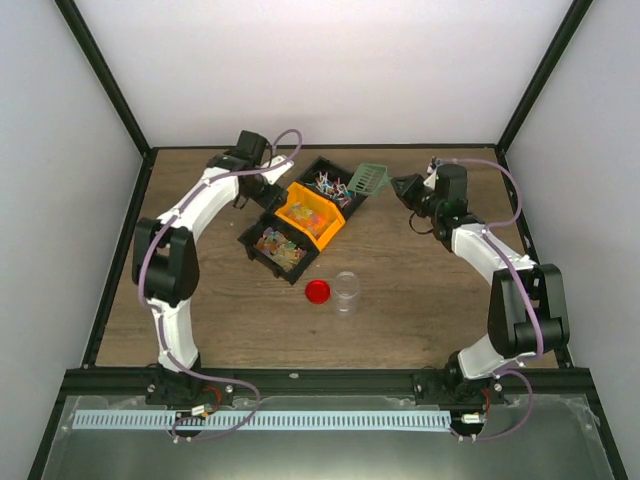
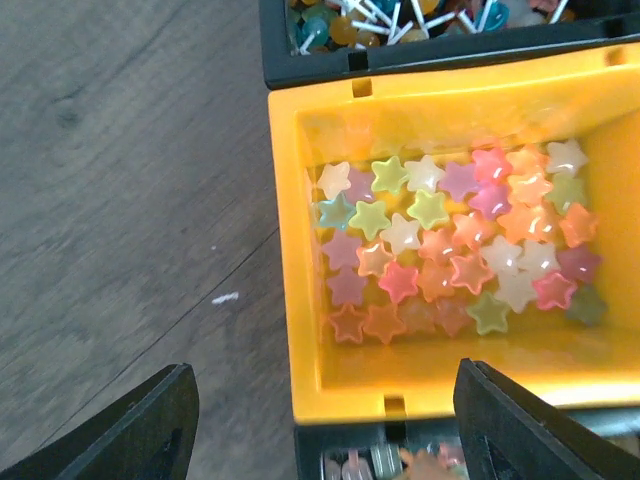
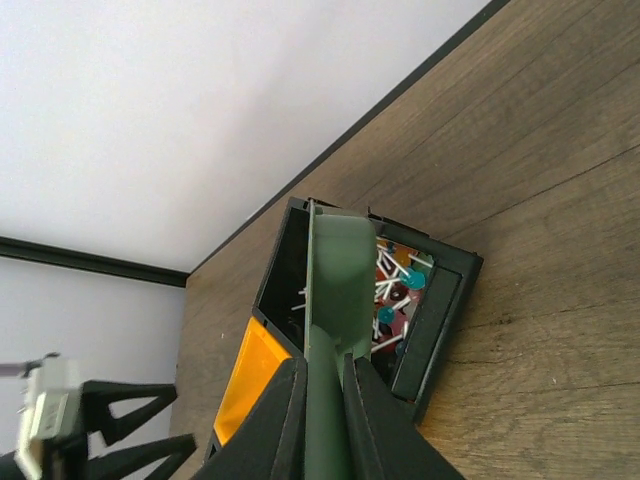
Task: Pack the candies
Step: Adjust the storage box at the center of the board, then scoop the fake candies from the storage box.
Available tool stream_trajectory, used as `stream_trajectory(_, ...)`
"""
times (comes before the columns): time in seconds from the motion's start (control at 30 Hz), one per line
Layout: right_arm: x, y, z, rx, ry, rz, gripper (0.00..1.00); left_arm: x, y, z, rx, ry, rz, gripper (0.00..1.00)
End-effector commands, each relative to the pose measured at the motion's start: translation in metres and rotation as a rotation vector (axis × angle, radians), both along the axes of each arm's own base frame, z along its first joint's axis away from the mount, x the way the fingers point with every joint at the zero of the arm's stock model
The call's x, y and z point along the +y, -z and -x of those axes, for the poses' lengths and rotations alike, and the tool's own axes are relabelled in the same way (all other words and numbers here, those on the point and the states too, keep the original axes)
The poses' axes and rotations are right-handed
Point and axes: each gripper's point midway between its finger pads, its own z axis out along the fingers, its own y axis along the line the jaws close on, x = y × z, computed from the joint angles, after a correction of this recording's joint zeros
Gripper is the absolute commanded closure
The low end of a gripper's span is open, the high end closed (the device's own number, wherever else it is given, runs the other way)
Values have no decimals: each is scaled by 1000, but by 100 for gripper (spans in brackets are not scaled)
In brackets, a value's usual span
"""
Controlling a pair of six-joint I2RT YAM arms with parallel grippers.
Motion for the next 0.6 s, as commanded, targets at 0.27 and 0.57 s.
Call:
stream_trajectory(0.27,4,-2,9,-38,-23,12,99,-14,-45,-40,-348,-104,239,0)
stream_trajectory(0.57,7,10,6,-14,-36,7,99,-17,-89,-60,-476,-255,502,0)
